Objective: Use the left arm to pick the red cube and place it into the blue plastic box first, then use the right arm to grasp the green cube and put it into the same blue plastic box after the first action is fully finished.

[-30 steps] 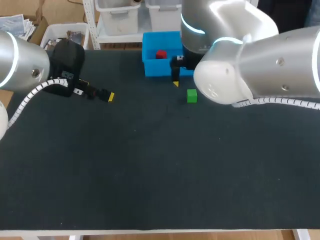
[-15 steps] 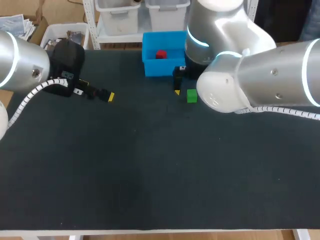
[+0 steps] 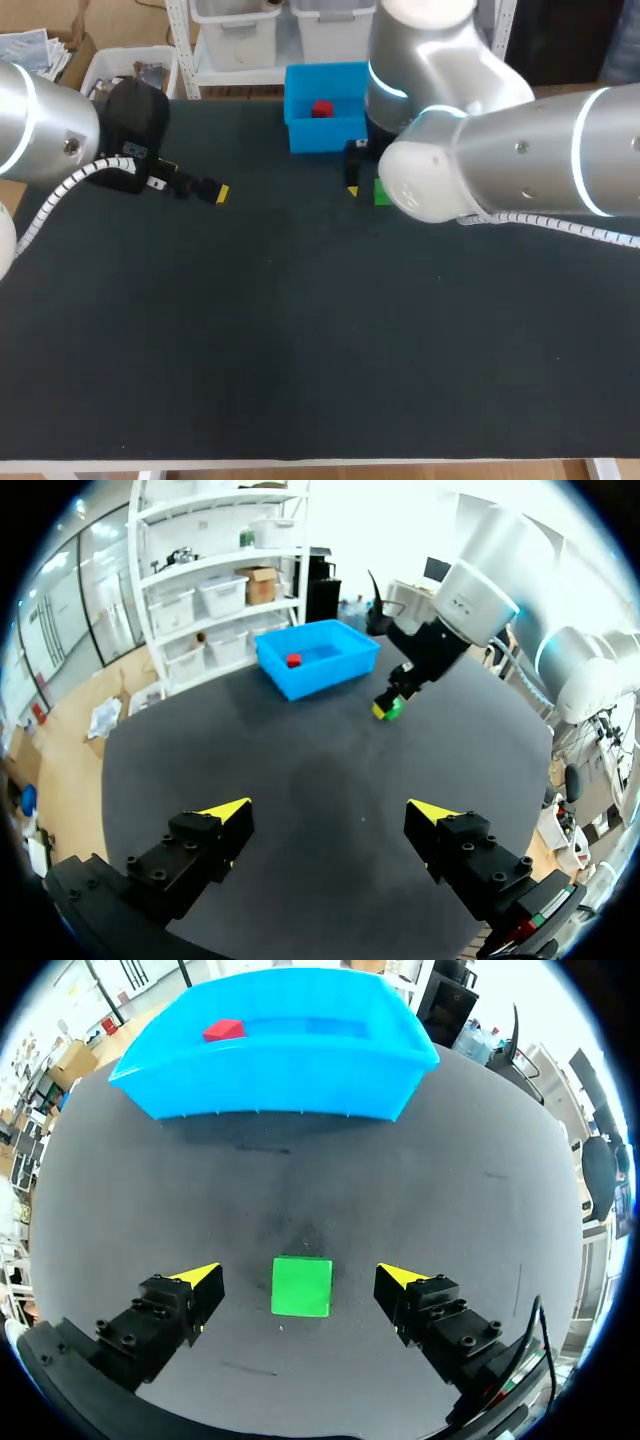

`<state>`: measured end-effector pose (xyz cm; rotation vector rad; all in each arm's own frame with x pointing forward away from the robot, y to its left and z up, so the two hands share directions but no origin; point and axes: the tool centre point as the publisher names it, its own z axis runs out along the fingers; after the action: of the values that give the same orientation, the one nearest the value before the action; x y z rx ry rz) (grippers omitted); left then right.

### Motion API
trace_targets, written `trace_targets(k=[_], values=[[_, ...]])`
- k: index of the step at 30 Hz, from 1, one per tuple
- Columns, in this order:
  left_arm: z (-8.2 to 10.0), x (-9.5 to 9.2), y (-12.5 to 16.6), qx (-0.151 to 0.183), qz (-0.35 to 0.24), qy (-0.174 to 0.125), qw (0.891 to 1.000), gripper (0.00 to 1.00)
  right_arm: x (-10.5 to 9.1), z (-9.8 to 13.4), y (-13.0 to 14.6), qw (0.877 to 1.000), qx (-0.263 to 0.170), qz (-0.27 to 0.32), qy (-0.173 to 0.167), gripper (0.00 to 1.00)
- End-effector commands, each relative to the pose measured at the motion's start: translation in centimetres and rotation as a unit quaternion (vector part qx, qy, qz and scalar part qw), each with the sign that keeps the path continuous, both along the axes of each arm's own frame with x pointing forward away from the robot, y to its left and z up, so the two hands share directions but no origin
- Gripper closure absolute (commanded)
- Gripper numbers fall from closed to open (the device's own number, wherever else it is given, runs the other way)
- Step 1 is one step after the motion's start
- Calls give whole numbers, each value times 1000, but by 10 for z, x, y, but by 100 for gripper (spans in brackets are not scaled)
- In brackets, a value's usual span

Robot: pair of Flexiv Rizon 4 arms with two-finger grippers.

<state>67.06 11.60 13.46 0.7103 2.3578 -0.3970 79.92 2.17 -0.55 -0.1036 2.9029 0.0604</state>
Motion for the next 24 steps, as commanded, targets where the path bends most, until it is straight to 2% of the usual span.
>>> trace_targets(k=[1, 10, 11, 13, 14, 24], values=[[-1, 1, 1, -3, -3, 0, 1000, 0, 3, -1, 2, 1000, -3, 1, 3, 0], [-1, 1, 1, -3, -3, 0, 1000, 0, 2, -8, -1, 1000, -13, -7, 12, 0], [-1, 1, 1, -3, -3, 0, 1000, 0, 2, -9, -1, 1000, -13, -8, 12, 17], [-1, 1, 1, -3, -3, 0, 1000, 0, 1, -10, -1, 1000, -13, -11, 11, 97], [-1, 1, 1, -3, -3, 0, 1000, 0, 0, -11, -1, 1000, -12, -11, 11, 100], [-1, 1, 1, -3, -3, 0, 1000, 0, -1, -10, -2, 1000, -9, -14, 8, 100]])
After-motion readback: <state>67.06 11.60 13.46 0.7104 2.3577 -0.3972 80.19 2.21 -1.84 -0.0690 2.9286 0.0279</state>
